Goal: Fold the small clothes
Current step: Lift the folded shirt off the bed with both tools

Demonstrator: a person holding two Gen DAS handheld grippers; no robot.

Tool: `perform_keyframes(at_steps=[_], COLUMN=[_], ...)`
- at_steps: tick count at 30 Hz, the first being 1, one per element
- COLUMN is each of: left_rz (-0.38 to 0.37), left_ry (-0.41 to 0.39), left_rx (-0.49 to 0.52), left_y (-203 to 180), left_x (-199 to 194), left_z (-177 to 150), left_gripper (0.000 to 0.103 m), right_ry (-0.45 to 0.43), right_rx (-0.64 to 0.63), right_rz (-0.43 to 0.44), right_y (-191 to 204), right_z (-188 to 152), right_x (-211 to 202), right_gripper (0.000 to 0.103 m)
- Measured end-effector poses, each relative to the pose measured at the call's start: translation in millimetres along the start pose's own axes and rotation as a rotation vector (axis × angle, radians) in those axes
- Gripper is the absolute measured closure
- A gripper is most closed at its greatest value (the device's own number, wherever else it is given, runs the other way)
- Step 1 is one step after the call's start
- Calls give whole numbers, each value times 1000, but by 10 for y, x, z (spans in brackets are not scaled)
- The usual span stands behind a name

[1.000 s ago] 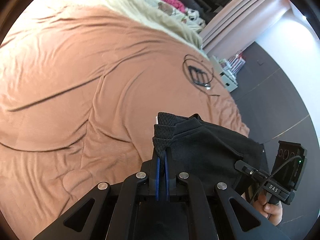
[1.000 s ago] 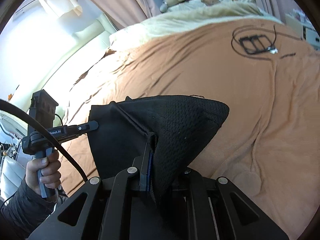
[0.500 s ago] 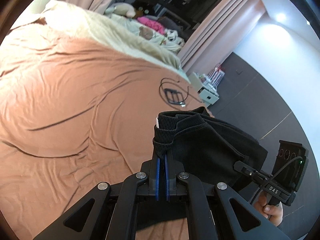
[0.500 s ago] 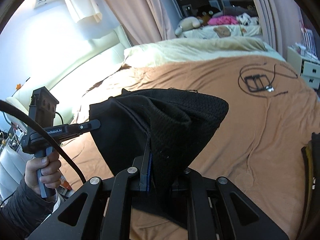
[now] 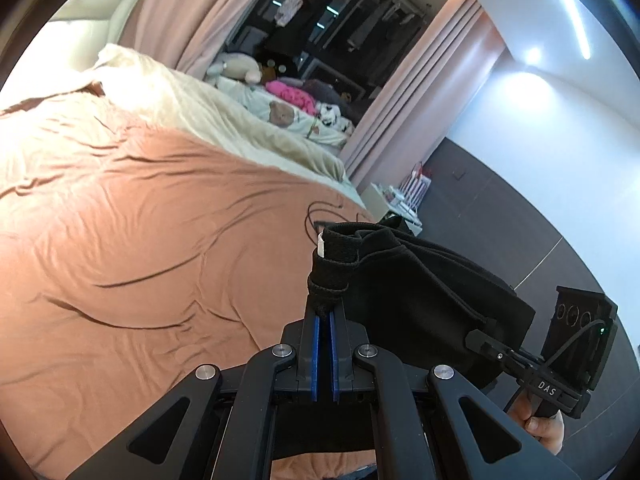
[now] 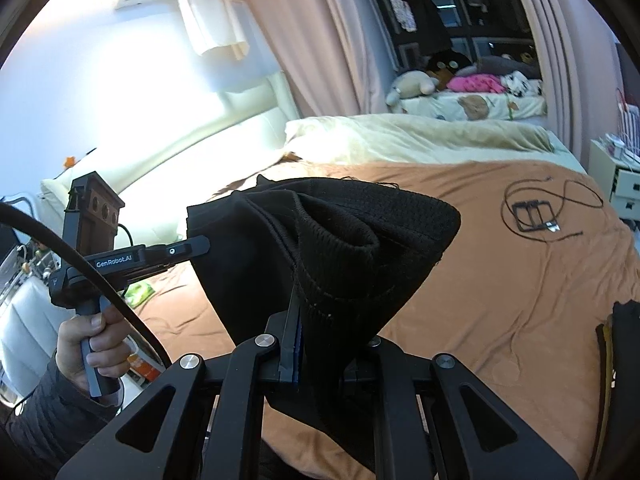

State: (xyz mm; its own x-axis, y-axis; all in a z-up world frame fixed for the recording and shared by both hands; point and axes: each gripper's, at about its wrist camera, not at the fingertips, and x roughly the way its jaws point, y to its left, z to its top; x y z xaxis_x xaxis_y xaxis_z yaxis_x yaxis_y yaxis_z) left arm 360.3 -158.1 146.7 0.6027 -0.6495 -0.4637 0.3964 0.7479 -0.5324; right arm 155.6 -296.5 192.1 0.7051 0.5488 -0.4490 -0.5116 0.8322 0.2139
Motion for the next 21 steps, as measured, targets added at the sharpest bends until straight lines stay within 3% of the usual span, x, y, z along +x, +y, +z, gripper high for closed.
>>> perform_keyframes(at_steps=[12,21], left_rz=[68,103], left_ry=[-102,-156], left_rx=[8,-8], left_y=[92,432], left_x=[-1074,-1514], left_z=[119,172], left_gripper=[99,99], right_ry=[-46,-10], right_rx=[-64,-95], right_rz=[109,171], right_y=[251,416], right_z=[-47,6], right_x=[21,320], right_gripper=[95,95])
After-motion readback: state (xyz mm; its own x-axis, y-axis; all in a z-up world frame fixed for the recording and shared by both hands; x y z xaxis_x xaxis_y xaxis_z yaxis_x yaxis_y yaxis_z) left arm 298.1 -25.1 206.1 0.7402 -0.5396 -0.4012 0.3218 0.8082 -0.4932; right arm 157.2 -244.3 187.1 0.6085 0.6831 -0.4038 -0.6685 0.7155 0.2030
